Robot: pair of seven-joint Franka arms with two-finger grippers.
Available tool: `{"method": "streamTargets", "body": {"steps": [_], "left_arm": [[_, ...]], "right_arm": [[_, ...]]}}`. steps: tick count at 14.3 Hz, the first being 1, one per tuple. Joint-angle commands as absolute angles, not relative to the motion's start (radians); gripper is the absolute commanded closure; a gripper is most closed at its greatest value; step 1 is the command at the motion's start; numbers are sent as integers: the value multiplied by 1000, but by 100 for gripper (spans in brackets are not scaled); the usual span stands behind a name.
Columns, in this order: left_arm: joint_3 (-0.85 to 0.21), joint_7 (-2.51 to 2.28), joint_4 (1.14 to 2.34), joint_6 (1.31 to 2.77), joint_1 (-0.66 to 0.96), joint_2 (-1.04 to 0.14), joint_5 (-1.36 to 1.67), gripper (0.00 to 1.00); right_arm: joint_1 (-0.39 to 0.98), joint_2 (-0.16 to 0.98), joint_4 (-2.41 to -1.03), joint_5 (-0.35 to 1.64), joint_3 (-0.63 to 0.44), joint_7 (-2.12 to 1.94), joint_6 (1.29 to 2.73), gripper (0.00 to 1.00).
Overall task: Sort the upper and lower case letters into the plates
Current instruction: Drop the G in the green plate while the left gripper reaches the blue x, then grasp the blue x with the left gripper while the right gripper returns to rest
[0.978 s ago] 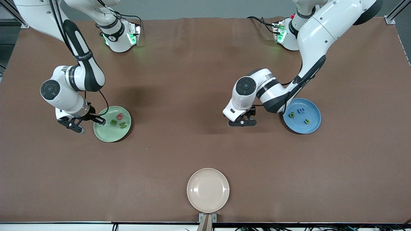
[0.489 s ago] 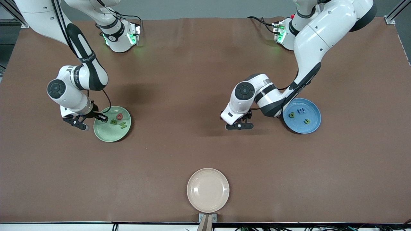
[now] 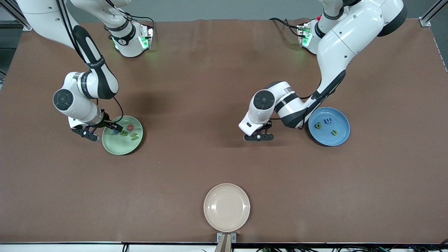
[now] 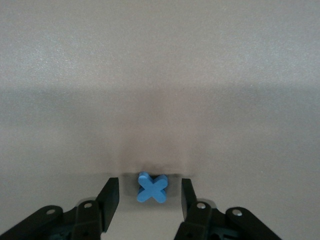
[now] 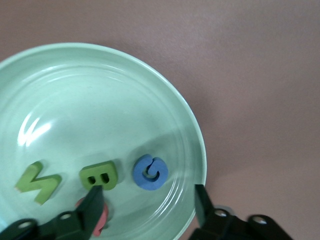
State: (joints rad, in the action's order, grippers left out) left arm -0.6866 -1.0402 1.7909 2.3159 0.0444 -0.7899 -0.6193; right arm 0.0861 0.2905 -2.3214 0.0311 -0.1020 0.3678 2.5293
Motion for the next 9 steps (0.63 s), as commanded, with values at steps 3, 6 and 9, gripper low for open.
{"method": "streamTargets", "body": {"steps": [3,6,9], "left_arm": [[-676,-1031,1766,2322,58,-810,-626,47],[-676,-1031,1763,2322,58,-816,-627,50],[-676,-1031,1756,2322,60,-818,-627,56]], "right_arm": [[58,236,-2108,15,-101,174,2207,0],[12,242,-1926,6,-101,37,2024,0],[3,253,-1760,-86,-101,-17,1913,0]]}}
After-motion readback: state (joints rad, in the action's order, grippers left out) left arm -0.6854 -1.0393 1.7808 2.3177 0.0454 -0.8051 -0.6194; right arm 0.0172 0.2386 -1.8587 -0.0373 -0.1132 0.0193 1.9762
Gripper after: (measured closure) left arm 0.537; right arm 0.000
